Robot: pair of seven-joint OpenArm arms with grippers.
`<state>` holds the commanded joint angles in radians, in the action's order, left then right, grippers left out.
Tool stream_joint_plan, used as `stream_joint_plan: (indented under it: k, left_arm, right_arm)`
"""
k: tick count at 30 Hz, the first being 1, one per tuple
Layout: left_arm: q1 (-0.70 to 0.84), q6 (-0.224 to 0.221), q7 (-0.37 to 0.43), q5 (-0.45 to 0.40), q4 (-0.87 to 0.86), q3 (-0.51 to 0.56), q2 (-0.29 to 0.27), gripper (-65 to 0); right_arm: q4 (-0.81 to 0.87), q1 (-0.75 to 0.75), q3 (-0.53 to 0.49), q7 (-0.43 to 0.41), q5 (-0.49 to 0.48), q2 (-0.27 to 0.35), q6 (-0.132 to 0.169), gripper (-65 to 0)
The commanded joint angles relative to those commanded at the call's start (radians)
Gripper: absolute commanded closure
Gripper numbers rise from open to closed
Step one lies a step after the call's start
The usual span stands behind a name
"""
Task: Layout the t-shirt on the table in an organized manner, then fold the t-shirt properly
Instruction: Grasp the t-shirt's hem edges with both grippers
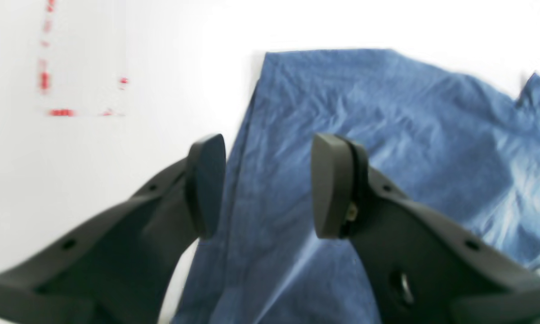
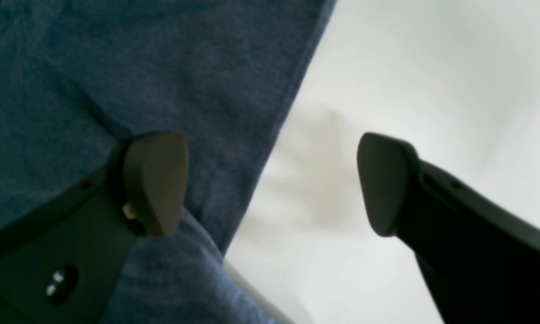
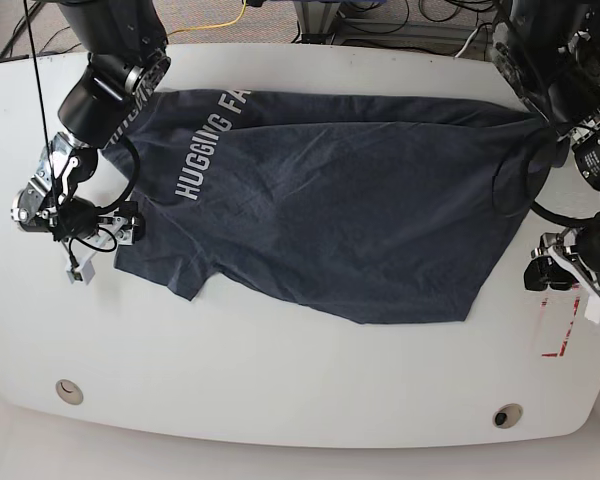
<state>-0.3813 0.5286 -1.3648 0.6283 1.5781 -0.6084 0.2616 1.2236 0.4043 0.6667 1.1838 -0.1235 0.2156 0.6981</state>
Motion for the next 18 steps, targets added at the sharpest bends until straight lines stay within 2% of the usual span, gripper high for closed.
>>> stream_joint_plan:
  k: [3,18]
  left_arm:
    - [-0.028,0.000,0.018,-0.025,-0.038,0.000,-0.005,-28.8]
    - [-0.046,0.000,0.055,-0.029,-0.068,0.000,-0.006,-28.8]
  right_arm:
    - [-0.002,-0.003,0.000,0.000,-0.008,-0.023,0.000,-56.3]
    - [-0.002,-0.035,-0.005,0.000,-0.011,-0.112,0.000,-56.3]
